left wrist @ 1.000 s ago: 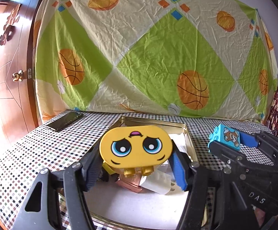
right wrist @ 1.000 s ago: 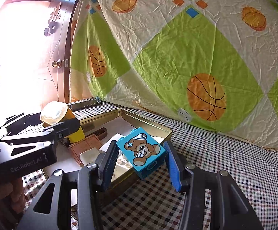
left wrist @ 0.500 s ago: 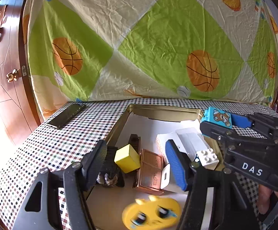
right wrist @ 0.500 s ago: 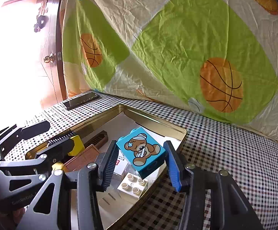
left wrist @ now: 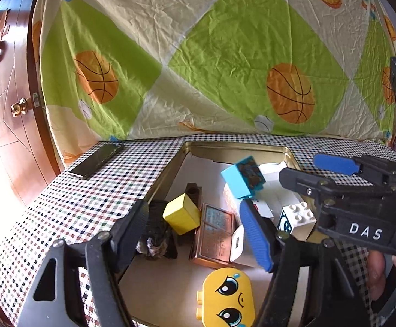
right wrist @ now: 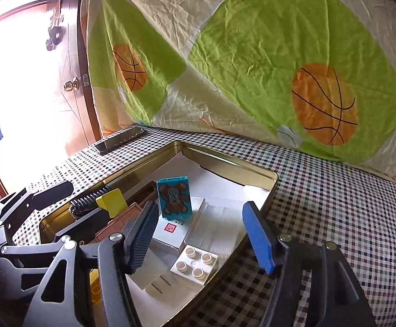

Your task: Organize rigid objects

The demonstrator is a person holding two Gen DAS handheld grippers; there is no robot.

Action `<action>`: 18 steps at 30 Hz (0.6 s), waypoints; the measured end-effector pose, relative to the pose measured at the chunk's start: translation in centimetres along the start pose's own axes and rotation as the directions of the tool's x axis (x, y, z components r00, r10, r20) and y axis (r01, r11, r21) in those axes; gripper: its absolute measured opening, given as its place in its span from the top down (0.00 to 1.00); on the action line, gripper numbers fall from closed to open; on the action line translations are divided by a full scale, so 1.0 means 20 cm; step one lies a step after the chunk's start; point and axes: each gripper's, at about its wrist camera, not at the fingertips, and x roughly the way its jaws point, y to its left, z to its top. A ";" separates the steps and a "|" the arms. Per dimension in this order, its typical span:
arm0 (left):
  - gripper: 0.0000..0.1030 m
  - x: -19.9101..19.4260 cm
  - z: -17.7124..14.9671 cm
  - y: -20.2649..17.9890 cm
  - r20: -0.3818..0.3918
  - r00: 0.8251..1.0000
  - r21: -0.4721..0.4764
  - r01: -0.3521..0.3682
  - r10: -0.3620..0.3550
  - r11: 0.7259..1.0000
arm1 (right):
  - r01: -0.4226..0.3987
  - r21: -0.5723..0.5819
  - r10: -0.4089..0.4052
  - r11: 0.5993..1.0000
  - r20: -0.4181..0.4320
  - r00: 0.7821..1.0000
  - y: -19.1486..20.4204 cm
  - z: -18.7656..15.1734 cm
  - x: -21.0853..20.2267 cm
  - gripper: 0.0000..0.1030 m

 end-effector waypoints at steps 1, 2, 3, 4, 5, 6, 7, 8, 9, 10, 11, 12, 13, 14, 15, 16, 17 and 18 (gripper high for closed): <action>0.19 -0.01 0.00 0.00 0.008 1.000 0.001 -0.010 0.010 1.000 | 0.008 0.001 -0.008 1.000 0.007 1.000 0.00 0.00 -0.02 0.35; 0.16 -0.02 0.00 0.00 0.017 1.000 0.001 -0.019 0.019 1.000 | 0.012 -0.001 -0.012 1.000 0.014 1.000 0.00 0.00 -0.03 0.35; 0.12 -0.03 0.00 0.00 0.026 0.999 0.000 -0.020 0.020 1.000 | 0.018 -0.005 -0.018 1.000 0.022 1.000 0.00 0.00 -0.05 0.34; 0.10 -0.04 0.00 0.00 0.034 0.999 -0.001 -0.020 0.020 1.000 | 0.026 -0.012 -0.026 1.000 0.031 0.999 0.00 -0.01 -0.08 0.34; 0.08 -0.06 0.00 0.00 0.041 0.999 0.000 -0.025 0.025 1.000 | 0.035 -0.020 -0.034 0.999 0.040 0.999 0.01 -0.01 -0.10 0.32; 0.04 -0.07 0.00 0.00 0.048 0.998 0.003 -0.033 0.033 0.999 | 0.042 -0.028 -0.041 0.999 0.052 0.998 0.02 -0.01 -0.12 0.30; 0.00 -0.08 0.01 -0.01 0.057 0.997 0.006 -0.043 0.042 0.999 | 0.048 -0.033 -0.046 0.998 0.065 0.997 0.03 -0.01 -0.14 0.27; 0.01 -0.09 0.01 -0.01 0.066 0.997 0.009 -0.049 0.048 0.999 | 0.054 -0.035 -0.051 0.998 0.078 0.996 0.03 -0.01 -0.16 0.26; 0.01 -0.11 0.02 -0.01 0.070 0.996 0.013 -0.050 0.049 0.999 | 0.058 -0.036 -0.055 0.998 0.087 0.995 0.03 -0.01 -0.19 0.25; 0.00 -0.12 0.02 -0.02 0.072 0.996 0.016 -0.050 0.049 0.999 | 0.061 -0.037 -0.058 0.997 0.096 0.994 0.04 -0.01 -0.21 0.25; 0.00 -0.12 0.03 -0.02 0.071 0.996 0.017 -0.057 0.055 0.998 | 0.065 -0.037 -0.061 0.997 0.106 0.993 0.04 -0.01 -0.23 0.25; 0.00 -0.13 0.03 -0.01 0.069 0.996 0.015 -0.061 0.060 0.998 | 0.071 -0.035 -0.066 0.997 0.114 0.991 0.04 -0.02 -0.25 0.25; 0.00 -0.14 0.04 -0.01 0.065 0.996 0.012 -0.057 0.056 0.998 | 0.075 -0.033 -0.070 0.997 0.124 0.990 0.03 -0.02 -0.27 0.25; 0.00 -0.14 0.04 0.00 0.061 0.997 0.007 -0.052 0.051 0.999 | 0.075 -0.028 -0.071 0.997 0.134 0.989 0.03 -0.02 -0.29 0.25; 0.00 -0.14 0.05 0.01 0.058 0.997 -0.001 -0.054 0.054 0.999 | 0.073 -0.022 -0.070 0.997 0.142 0.987 0.02 -0.01 -0.31 0.24; 0.00 -0.15 0.05 0.02 0.058 0.996 -0.009 -0.064 0.065 0.998 | 0.070 -0.014 -0.068 0.997 0.148 0.987 0.01 -0.01 -0.32 0.24; 0.00 -0.15 0.05 0.03 0.056 0.995 -0.017 -0.075 0.076 0.997 | 0.067 -0.008 -0.065 0.998 0.154 0.986 0.01 -0.01 -0.33 0.23; 0.00 -0.15 0.05 0.04 0.053 0.995 -0.028 -0.079 0.080 0.997 | 0.062 -0.004 -0.061 0.998 0.159 0.985 0.00 -0.01 -0.35 0.23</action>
